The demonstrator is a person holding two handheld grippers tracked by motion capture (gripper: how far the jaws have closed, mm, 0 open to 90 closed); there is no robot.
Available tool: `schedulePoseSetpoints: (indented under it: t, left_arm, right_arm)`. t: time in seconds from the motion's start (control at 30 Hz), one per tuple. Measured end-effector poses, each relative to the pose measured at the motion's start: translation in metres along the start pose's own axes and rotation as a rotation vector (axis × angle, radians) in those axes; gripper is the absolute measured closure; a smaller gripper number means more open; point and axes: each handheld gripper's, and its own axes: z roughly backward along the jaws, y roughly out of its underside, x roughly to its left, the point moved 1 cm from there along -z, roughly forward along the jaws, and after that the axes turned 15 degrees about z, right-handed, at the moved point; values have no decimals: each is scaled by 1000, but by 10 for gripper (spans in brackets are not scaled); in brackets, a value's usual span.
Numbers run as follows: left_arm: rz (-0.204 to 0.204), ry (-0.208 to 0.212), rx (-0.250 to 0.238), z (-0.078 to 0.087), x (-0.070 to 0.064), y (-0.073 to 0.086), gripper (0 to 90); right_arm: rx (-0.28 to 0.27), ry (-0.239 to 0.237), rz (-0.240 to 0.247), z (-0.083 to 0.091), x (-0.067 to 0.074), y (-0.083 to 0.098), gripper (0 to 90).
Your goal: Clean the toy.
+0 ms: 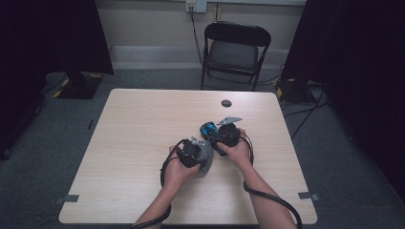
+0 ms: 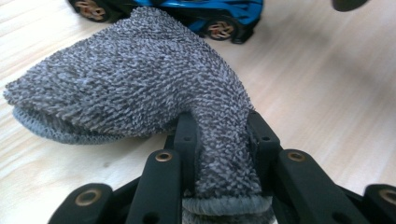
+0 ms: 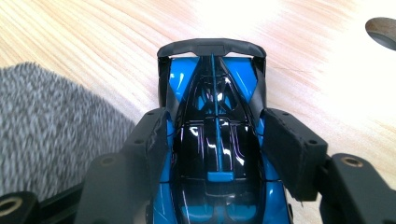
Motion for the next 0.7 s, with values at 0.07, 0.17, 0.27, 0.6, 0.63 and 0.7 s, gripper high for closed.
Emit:
schedulePoseSetpoints:
  t: [0.07,0.17,0.27,0.6,0.63,0.7]
  left_arm:
    - [-17,8,4,0,-3,1,708]
    - [-27,34,7,0,-6,3,708]
    - [-25,50,8,1,-8,5,708]
    - [-36,88,22,3,-14,13,707]
    - [-37,90,22,3,-15,13,707]
    - [-44,92,27,4,-15,14,708]
  right_arm:
    - [-1,2,3,0,0,0,409]
    - [-1,4,-2,0,0,0,408]
    - [-1,3,-2,0,0,0,409]
    - [6,9,2,0,1,-1,409]
    - [9,9,6,0,1,-1,409]
    - [13,8,5,0,1,-2,409]
